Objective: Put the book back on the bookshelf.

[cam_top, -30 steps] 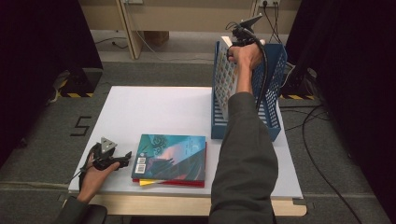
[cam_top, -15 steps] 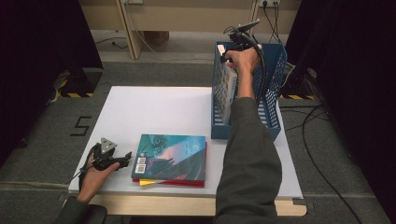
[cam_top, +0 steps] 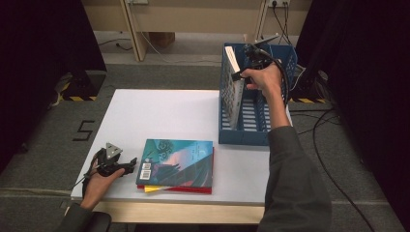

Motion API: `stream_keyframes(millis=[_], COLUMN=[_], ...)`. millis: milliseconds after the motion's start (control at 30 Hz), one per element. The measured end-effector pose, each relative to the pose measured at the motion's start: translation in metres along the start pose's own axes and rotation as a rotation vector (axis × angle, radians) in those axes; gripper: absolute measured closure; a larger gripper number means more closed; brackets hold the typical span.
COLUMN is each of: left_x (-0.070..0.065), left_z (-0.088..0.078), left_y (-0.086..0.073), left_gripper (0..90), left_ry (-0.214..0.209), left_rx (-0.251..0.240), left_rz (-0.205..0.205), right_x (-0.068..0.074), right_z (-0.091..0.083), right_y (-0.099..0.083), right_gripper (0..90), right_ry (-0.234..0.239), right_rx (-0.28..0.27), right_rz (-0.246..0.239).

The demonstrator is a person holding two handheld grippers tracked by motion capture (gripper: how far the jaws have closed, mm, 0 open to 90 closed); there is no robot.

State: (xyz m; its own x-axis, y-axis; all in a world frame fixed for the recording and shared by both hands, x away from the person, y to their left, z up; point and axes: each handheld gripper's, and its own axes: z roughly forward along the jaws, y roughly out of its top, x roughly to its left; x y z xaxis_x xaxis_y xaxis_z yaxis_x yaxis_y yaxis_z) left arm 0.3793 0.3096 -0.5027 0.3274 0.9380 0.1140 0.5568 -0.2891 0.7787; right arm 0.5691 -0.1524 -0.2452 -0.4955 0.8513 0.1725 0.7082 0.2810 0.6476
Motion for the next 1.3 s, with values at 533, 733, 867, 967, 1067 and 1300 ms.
stream_keyframes(millis=[533,733,867,967,1067,1300], left_x=[-0.001,0.0,0.0,0.0,0.0,0.0], left_z=[0.0,0.0,0.0,0.0,0.0,0.001], left_y=[0.0,0.0,0.0,0.0,0.0,0.0], left_gripper=[15.1,15.1,15.1,15.0,15.1,15.1], left_ry=[-0.002,-0.006,-0.005,-0.005,-0.005,-0.023], left_rx=[0.003,0.002,0.0,0.005,0.0,0.011], left_rz=[0.011,0.008,0.003,0.004,0.002,0.012], right_x=[0.029,0.038,0.037,0.037,0.037,0.036], right_z=[0.016,0.019,0.015,0.011,0.007,0.003], right_y=[0.008,0.01,0.008,0.005,0.001,-0.003], right_gripper=[69.3,62.0,54.9,50.1,48.0,43.7], right_ry=[-0.042,-0.07,-0.053,-0.035,-0.033,-0.021], right_rx=[-0.008,0.014,-0.008,-0.011,-0.023,-0.05], right_rz=[-0.015,-0.057,-0.069,-0.075,-0.084,-0.096])
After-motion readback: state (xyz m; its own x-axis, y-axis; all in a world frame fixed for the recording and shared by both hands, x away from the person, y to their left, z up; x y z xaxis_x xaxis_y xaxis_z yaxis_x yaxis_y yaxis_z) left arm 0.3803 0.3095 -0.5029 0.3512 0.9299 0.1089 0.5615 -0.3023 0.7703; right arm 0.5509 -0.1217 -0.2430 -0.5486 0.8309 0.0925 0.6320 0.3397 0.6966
